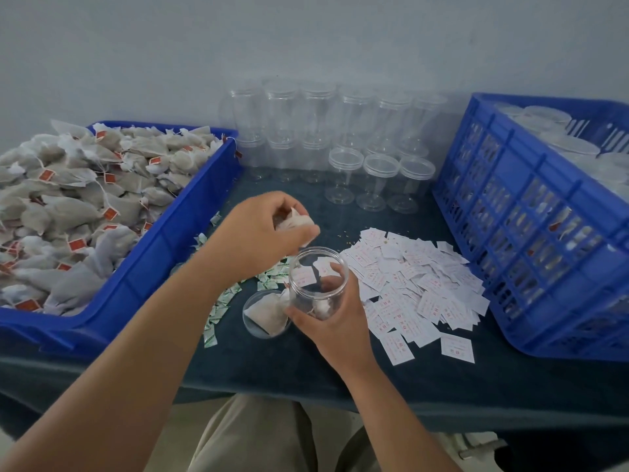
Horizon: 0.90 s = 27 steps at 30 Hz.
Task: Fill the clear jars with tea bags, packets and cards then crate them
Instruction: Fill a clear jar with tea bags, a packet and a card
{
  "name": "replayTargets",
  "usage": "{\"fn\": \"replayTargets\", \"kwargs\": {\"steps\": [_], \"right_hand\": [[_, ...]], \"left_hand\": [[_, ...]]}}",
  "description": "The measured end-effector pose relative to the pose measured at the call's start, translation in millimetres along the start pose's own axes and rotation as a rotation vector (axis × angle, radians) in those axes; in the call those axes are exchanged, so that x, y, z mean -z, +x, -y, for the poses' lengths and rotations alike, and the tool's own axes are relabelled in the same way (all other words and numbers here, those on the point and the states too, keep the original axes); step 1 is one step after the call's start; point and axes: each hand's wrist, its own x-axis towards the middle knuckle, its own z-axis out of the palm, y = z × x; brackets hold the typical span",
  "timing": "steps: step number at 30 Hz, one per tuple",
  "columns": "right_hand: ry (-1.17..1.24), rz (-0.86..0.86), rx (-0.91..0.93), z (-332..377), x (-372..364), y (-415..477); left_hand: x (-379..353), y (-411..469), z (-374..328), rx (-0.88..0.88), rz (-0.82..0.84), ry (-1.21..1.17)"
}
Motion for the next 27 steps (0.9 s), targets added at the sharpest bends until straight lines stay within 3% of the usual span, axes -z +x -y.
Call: {"fn": "replayTargets", "kwargs": {"steps": [3, 5, 8, 10, 11, 13, 15, 18, 20, 27], "right_hand": [[0.001, 0.004, 0.005, -2.3, -0.5, 0.3], [0.011, 0.001, -0.002, -2.5, -1.4, 0.4], [0.02, -0.006, -0.013, -1.5, -1.7, 0.0], [0.037, 0.0, -0.022, -0.7, -1.5, -0.1], [0.05, 0.0, -0.024, -0.3, -1.8, -0.1], [0.05, -0.024, -0.019, 0.7, -2.6, -0.1], [0.049, -0.033, -0.022, 1.2, -3.5, -0.6], [0.059, -0.017, -0.034, -1.9, -2.9, -0.9], [0.052, -0.014, -0.029, -3.2, -2.5, -0.4], [0.054, -0.005, -0.036, -4.2, -3.3, -1.6]], "left_hand": [[12.1, 0.9, -7.6, -0.051, 0.115, -0.023], [8.6, 2.6, -9.6, -0.118, 0.177, 0.166], [-8.6, 3.8, -8.6, -0.076, 0.288, 0.444], [-18.6, 4.2, -3.9, -0.063, 0.326, 0.466], [-18.7, 4.2, -1.8, -0.055, 0.27, 0.364], [-13.2, 4.7, 6.4, -0.023, 0.004, 0.117], [-7.0, 4.2, 24.0, 0.051, -0.153, 0.153], [-14.8, -4.5, 57.7, 0.25, 0.233, 0.607], [-28.0, -14.9, 72.0, 0.31, 0.419, 0.741], [-40.1, -27.8, 81.0, 0.255, 0.268, 0.554]]}}
